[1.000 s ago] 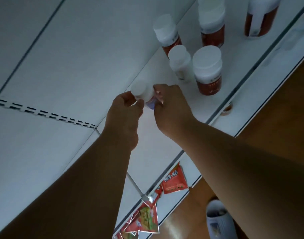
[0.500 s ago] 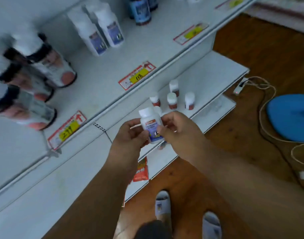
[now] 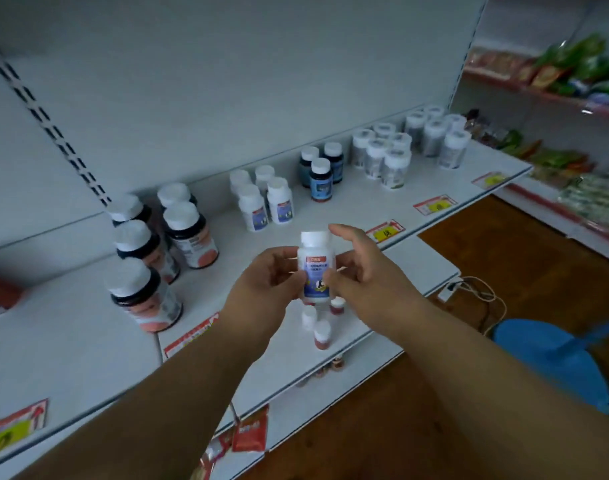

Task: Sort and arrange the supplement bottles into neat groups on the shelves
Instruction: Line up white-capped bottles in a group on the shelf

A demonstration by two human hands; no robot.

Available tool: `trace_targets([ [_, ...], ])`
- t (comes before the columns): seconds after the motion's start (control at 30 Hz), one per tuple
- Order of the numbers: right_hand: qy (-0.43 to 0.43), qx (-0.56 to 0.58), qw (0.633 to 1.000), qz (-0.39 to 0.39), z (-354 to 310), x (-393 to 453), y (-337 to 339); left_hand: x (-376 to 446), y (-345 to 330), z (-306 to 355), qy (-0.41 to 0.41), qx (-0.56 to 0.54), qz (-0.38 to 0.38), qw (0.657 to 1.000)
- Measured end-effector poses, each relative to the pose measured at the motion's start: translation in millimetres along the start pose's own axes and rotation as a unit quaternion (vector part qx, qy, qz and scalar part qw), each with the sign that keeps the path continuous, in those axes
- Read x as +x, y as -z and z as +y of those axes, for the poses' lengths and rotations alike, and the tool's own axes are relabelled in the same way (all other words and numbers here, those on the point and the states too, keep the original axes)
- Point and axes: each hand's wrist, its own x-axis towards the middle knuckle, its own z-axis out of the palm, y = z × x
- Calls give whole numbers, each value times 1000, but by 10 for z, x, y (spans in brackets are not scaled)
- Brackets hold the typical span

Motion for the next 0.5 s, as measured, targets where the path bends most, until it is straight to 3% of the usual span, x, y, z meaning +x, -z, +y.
trace_targets([
  [0.2,54,-102,993,-22,40,704,-52,540,128,-134,10,73,73,995],
  [0.5,258,-178,945,-92,417,1897,-365,1057,-103,-162,85,144,349,922],
])
